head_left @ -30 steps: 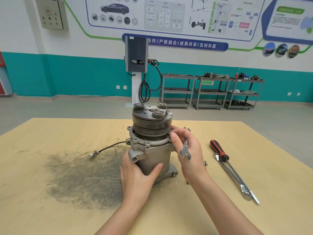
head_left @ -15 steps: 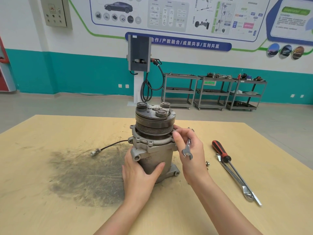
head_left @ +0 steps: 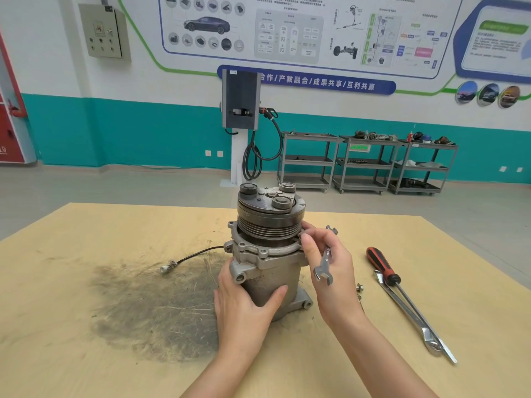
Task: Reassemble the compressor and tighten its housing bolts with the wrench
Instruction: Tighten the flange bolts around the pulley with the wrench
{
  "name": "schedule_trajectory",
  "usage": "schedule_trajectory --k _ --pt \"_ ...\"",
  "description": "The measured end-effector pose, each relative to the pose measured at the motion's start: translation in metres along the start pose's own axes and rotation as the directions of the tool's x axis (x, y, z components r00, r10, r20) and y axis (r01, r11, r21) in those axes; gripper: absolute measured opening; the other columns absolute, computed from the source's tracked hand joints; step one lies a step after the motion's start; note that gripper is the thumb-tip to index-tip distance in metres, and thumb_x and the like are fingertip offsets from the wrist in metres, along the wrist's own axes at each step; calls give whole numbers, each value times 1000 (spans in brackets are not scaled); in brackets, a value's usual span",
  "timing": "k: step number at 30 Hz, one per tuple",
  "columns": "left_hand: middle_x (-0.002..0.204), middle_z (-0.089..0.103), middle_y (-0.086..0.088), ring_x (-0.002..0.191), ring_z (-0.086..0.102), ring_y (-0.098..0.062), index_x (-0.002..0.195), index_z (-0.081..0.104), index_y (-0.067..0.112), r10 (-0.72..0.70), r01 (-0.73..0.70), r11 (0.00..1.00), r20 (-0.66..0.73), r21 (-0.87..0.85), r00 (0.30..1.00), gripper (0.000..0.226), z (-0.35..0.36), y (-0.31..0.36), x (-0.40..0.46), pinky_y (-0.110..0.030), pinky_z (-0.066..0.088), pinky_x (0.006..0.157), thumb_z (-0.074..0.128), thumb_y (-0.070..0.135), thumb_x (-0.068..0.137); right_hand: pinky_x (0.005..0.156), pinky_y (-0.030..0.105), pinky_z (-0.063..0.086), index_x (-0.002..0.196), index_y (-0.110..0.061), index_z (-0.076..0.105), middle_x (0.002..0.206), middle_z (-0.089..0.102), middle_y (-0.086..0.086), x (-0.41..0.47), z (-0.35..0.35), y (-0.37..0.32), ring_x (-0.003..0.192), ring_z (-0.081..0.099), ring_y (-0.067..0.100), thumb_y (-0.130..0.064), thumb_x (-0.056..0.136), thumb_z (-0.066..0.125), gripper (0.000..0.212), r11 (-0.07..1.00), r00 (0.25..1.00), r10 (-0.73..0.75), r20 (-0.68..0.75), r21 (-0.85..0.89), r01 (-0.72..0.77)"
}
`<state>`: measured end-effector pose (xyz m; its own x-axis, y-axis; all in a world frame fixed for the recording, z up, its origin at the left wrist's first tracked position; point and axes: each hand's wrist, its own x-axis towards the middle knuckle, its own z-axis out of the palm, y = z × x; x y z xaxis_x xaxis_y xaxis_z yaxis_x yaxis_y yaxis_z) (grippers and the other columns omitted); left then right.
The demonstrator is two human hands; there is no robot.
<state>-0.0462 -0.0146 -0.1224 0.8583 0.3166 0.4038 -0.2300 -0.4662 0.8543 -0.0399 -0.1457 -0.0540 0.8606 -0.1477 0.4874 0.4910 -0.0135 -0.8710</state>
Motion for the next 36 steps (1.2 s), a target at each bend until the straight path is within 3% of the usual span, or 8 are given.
schedule_trajectory --k 6,12,19,29,32,36 --pt "141 41 0 136 39 -22 144 36 13 -1 1 1000 10 -5 1000 102 0 0 0 -52 31 114 72 61 62 102 31 47 97 -8 58 120 66 -3 1 3 -2 115 60 5 -29 83 67 26 999 999 25 -31 40 -24" --pt "143 40 -2 139 37 -22 146 34 12 -2 2 1000 12 3 1000 103 -1 -1 0 -52 29 115 73 59 64 98 23 46 99 -18 63 114 68 -16 -4 4 1 116 57 -2 -31 91 59 16 999 999 -30 -20 -44 29" --pt "146 39 -2 140 36 -22 147 33 13 -5 5 1000 9 13 1000 105 0 0 0 -52 30 115 71 62 63 104 36 47 93 -13 61 122 66 -5 -1 6 -2 114 60 1 -35 80 64 26 1000 999 0 -49 -26 -1" --pt "145 40 -2 140 36 -22 146 34 12 4 -4 1000 1 15 1000 102 0 -1 0 -52 30 115 74 59 64 104 29 46 100 -16 66 122 65 -9 -4 3 -1 119 56 -1 -37 87 57 26 996 1000 -23 -20 -91 21" --pt "146 40 -1 140 35 -21 146 35 13 1 -1 1000 4 10 1000 102 1 -1 0 -52 29 116 74 59 64 104 34 47 96 -15 65 121 66 -7 -2 3 -2 116 57 -2 -32 87 61 20 996 1000 -14 -22 -92 12" --pt "145 39 0 139 36 -20 146 35 14 3 -3 1000 7 4 1000 102 0 -1 -1 -51 30 115 70 62 63 105 38 46 93 -14 61 121 66 -8 -1 4 -2 115 59 2 -38 77 66 29 998 998 13 -54 -64 -16"
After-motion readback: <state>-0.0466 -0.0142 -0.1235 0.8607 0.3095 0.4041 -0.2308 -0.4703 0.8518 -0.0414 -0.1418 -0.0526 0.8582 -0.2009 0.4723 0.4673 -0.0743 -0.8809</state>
